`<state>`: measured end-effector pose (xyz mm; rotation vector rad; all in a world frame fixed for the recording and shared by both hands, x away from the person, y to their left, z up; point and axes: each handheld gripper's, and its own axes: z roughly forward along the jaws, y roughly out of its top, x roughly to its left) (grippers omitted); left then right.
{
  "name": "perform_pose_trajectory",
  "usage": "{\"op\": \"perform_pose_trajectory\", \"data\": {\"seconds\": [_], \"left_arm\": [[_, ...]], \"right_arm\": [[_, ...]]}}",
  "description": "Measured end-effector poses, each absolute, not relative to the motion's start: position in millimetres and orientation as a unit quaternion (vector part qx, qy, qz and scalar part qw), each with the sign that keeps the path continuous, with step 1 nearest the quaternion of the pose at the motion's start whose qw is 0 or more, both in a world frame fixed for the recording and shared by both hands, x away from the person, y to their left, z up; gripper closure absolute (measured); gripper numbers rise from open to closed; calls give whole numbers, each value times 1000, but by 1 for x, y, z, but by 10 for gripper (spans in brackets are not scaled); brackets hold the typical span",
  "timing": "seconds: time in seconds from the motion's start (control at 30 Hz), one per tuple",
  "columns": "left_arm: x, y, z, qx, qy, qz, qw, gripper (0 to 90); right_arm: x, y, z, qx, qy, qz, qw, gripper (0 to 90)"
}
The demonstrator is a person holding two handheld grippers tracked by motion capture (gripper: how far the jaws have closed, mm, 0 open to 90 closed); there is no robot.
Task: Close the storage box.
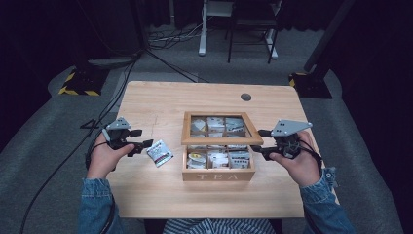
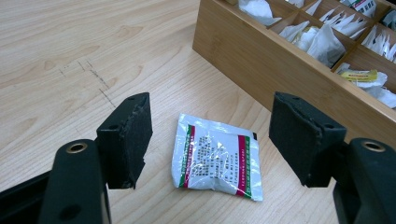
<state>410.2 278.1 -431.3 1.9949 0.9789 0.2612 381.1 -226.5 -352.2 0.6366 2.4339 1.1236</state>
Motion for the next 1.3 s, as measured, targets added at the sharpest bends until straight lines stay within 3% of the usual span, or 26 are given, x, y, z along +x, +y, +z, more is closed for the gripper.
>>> {"op": "perform_pose_trajectory", "data": {"seconds": [1.3], "left_arm": [[412, 279, -434, 806, 395, 103, 430, 304]], "right_arm": [[374, -222, -389, 220, 897, 344, 167, 301]]}}
